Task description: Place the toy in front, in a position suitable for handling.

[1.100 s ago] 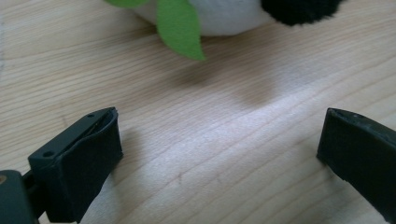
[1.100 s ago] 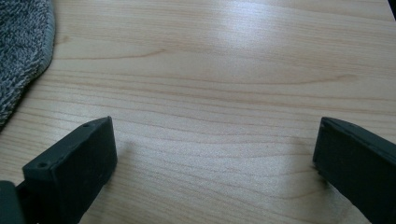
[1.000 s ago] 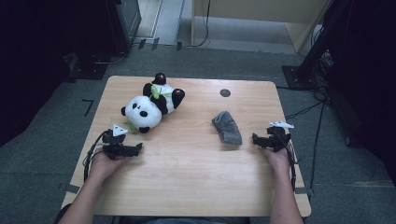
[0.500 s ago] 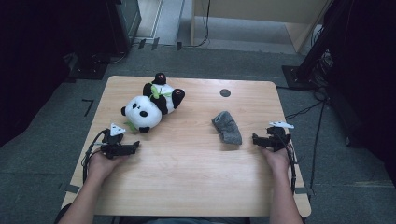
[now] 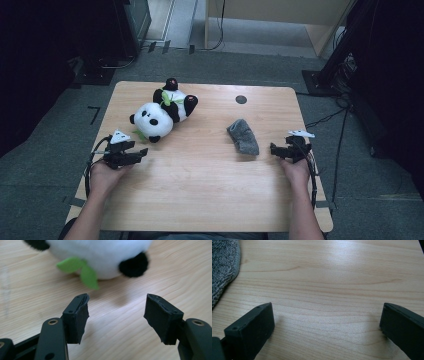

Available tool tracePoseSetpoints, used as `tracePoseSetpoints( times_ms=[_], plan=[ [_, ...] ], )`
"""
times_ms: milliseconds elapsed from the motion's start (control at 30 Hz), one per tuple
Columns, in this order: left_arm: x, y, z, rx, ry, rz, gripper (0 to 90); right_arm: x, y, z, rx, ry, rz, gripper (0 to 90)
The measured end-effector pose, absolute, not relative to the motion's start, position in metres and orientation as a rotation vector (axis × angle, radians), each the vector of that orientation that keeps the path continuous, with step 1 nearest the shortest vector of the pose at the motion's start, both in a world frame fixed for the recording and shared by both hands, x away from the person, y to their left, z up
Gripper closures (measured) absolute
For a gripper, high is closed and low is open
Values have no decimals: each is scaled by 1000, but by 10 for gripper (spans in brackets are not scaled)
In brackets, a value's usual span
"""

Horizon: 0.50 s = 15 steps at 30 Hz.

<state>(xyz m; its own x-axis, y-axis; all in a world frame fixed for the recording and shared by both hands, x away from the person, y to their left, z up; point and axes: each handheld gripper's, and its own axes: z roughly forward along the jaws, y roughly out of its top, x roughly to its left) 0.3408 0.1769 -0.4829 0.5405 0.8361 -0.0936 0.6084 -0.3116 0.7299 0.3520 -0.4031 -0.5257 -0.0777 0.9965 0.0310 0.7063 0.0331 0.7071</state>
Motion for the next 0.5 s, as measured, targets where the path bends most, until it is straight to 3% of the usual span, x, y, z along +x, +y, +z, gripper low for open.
tracePoseSetpoints(
  times_ms=[167,333,500],
  plan=[
    [341,174,-469,2037,1117,463,352,352,-403,-526,1720,1836,792,0],
    [349,172,-459,1998,1114,428,349,352,-403,-526,1720,1835,792,0],
    [362,166,-446,2063,1116,493,357,352,-403,-526,1720,1835,792,0]
  ],
)
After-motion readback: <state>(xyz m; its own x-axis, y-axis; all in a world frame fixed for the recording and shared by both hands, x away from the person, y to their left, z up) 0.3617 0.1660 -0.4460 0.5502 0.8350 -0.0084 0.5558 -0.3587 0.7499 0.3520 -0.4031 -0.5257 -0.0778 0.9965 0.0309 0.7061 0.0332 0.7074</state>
